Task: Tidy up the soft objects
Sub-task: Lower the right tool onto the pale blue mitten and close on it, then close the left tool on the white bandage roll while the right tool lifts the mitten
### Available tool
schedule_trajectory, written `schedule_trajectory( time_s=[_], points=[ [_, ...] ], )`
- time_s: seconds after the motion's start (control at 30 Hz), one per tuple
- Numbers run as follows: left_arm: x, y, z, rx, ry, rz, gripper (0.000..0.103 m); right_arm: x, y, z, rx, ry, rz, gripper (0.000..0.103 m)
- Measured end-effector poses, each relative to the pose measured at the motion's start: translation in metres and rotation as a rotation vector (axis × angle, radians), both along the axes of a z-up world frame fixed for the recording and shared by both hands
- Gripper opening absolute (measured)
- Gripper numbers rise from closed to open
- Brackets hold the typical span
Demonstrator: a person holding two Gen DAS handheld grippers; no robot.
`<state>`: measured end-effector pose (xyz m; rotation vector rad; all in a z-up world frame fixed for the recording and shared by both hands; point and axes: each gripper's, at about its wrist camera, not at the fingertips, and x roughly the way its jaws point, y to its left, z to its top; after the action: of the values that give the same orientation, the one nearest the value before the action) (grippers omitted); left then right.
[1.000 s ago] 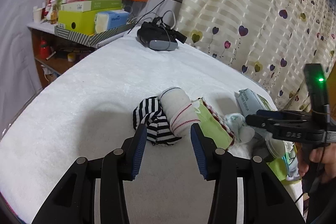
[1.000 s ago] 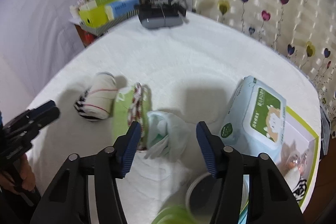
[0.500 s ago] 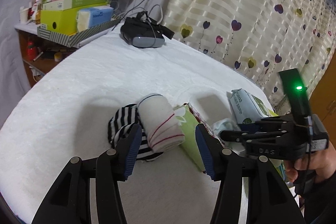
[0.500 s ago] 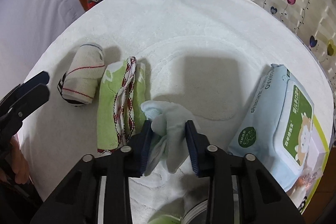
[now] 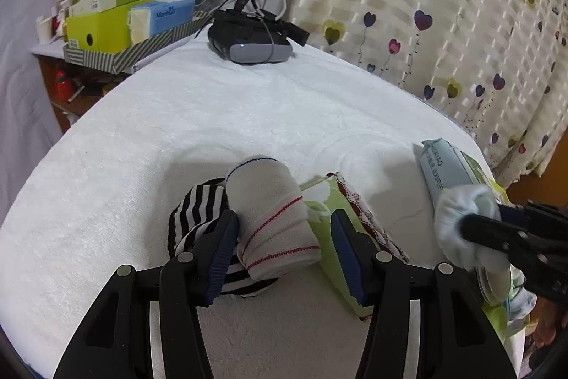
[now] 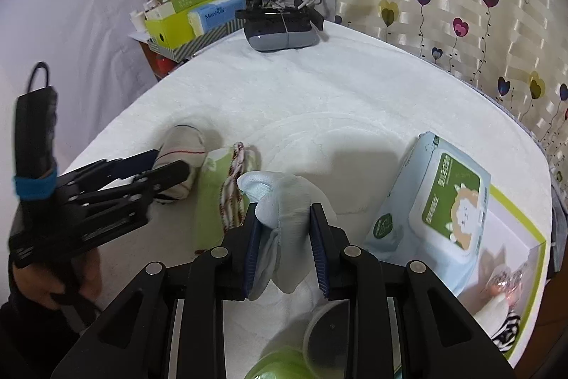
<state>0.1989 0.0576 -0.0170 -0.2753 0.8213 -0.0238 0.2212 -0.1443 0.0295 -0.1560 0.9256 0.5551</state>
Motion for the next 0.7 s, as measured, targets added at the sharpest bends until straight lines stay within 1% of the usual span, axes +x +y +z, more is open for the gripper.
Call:
schedule_trajectory(
  time_s=[0.03, 0.1, 0.17, 0.3, 0.43, 0.57, 0.7],
  points=[
    [0.000, 0.001, -0.001, 0.000, 0.002, 0.004, 0.052, -0.002, -0.001, 0.001, 0.007, -0.004, 0.000, 0.028],
    [0.001, 0.001, -0.003, 0.025, 0.007, 0.011, 0.041, -0.006, -0.003, 0.003, 0.015, -0.013, -0.001, 0.028],
    [-0.001, 0.000, -0.003, 0.035, 0.002, 0.006, 0.039, -0.010, -0.006, 0.007, 0.027, -0.024, -0.004, 0.028],
    [-0.014, 0.001, 0.007, 0.029, -0.043, 0.001, 0.036, -0.018, -0.014, 0.014, 0.066, -0.046, -0.014, 0.028],
    [-0.034, 0.000, 0.024, 0.029, -0.099, -0.003, 0.034, -0.031, -0.019, 0.023, 0.109, -0.079, -0.017, 0.028],
    [-0.051, 0.001, 0.032, 0.019, -0.124, -0.015, 0.033, -0.047, -0.019, 0.030, 0.130, -0.109, -0.012, 0.028],
    [-0.072, 0.003, 0.033, 0.018, -0.134, -0.036, 0.032, -0.062, -0.019, 0.031, 0.137, -0.114, -0.012, 0.028]
  ],
)
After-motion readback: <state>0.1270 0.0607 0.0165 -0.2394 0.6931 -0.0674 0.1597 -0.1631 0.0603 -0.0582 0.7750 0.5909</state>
